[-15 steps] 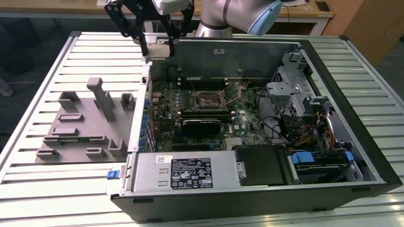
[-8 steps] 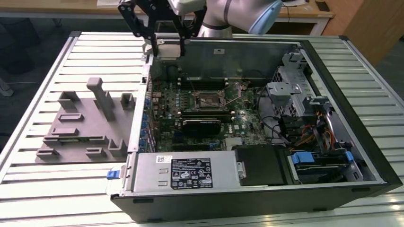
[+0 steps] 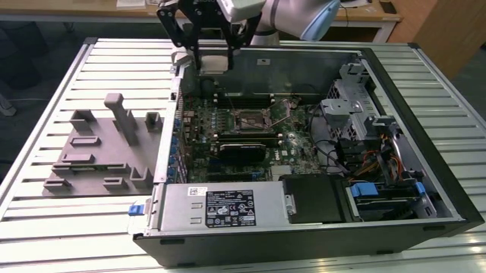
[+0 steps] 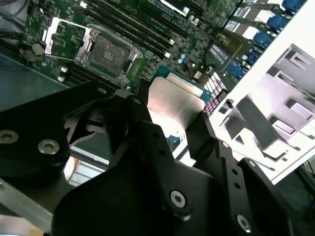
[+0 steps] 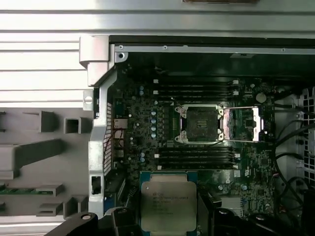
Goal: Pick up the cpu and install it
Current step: 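Pick up the cpu and move it towards the insertion slot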
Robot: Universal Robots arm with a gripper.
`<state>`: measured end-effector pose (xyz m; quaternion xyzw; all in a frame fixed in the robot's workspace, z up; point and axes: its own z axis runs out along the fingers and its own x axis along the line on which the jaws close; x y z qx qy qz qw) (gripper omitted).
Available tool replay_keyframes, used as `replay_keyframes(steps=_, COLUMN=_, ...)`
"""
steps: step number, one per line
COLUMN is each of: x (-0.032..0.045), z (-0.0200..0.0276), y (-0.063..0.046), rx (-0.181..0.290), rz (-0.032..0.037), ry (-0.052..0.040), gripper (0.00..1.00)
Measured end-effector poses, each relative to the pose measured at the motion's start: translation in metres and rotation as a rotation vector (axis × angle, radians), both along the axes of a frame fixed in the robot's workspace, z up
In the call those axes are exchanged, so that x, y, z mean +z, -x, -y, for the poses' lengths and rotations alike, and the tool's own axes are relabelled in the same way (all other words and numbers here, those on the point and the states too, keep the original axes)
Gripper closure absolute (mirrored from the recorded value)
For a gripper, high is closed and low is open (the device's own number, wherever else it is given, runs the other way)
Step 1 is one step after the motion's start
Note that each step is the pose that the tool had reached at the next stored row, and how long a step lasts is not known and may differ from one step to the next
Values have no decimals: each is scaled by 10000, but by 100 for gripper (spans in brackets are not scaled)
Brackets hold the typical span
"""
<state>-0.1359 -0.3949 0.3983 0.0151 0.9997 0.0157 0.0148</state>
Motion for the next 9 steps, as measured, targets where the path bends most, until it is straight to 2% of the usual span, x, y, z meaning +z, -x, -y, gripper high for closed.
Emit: replay_keyframes(steps=9, x=-163, z=0, y=-146, rx=0, rz=-35, ry=0, gripper=46)
